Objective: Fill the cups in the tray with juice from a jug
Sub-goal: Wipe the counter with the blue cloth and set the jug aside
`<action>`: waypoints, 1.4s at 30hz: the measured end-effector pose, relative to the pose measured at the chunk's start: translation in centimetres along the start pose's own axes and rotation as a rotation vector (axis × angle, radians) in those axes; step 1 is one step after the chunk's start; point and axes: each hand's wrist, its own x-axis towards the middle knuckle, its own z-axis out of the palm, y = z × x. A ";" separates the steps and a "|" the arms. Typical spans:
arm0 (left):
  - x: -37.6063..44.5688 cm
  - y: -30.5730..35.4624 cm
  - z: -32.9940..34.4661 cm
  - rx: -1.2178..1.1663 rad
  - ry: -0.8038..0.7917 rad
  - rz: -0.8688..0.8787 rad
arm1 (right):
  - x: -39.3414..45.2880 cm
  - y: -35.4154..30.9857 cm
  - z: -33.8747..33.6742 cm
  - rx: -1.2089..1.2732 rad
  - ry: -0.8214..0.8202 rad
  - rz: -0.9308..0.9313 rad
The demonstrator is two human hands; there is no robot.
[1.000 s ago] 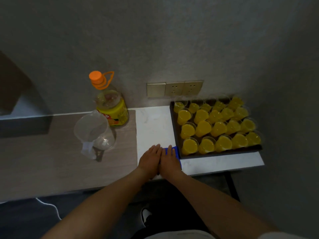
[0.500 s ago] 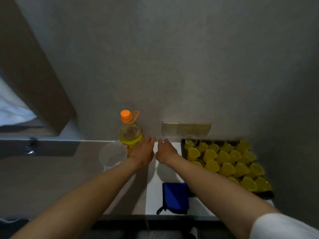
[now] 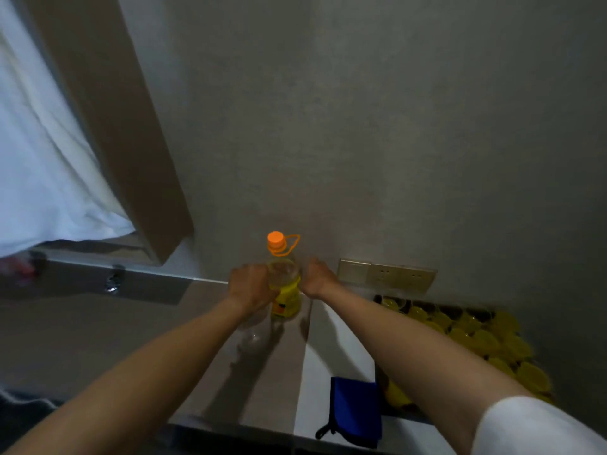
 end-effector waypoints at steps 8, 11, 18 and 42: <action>3.6 -1.6 0.8 -0.291 -0.069 -0.189 | 0.2 -0.7 -0.9 0.222 -0.032 0.051; 5.0 -1.7 1.3 -0.502 -0.117 -0.148 | 1.3 -0.2 -0.4 0.300 -0.044 0.044; 6.2 -0.6 1.9 -0.637 -0.074 -0.156 | 1.9 -0.2 0.2 0.543 -0.046 -0.018; 6.3 7.1 1.3 -0.533 -0.095 -0.004 | -1.4 4.8 -5.9 0.692 0.111 0.077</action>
